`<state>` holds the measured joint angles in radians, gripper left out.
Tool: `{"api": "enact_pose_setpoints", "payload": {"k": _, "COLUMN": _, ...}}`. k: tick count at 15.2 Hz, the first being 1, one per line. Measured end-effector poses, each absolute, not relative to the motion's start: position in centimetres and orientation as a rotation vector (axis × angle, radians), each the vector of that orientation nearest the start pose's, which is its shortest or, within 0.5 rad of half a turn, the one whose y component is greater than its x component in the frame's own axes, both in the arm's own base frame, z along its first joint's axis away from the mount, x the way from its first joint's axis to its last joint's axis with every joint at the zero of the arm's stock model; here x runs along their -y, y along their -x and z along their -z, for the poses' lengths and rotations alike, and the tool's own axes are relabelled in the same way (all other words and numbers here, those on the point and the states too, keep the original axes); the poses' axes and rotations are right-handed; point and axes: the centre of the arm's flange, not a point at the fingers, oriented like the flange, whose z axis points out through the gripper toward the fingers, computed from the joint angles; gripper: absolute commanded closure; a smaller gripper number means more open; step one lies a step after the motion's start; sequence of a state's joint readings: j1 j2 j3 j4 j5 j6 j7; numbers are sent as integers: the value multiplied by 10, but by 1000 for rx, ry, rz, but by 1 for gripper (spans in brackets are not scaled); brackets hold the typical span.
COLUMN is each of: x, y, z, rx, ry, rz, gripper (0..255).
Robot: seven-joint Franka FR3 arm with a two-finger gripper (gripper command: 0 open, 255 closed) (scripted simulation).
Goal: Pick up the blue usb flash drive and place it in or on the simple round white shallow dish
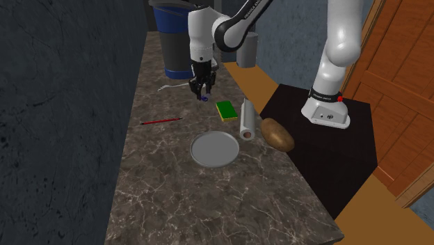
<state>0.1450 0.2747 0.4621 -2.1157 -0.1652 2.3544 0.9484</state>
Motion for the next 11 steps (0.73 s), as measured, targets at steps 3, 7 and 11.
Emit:
{"api": "enact_pose_setpoints", "payload": {"k": 3, "x": -340, "y": -459, "z": -301, "rx": -374, "ry": 3117, "rz": -7, "gripper": 255}}
{"api": "enact_pose_setpoints", "payload": {"k": 7, "x": -379, "y": -425, "z": -304, "rx": -372, "ry": 3117, "rz": -7, "gripper": 255}}
{"api": "enact_pose_setpoints", "payload": {"k": 11, "x": -423, "y": -392, "z": -308, "rx": -372, "ry": 3117, "rz": -7, "gripper": 255}}
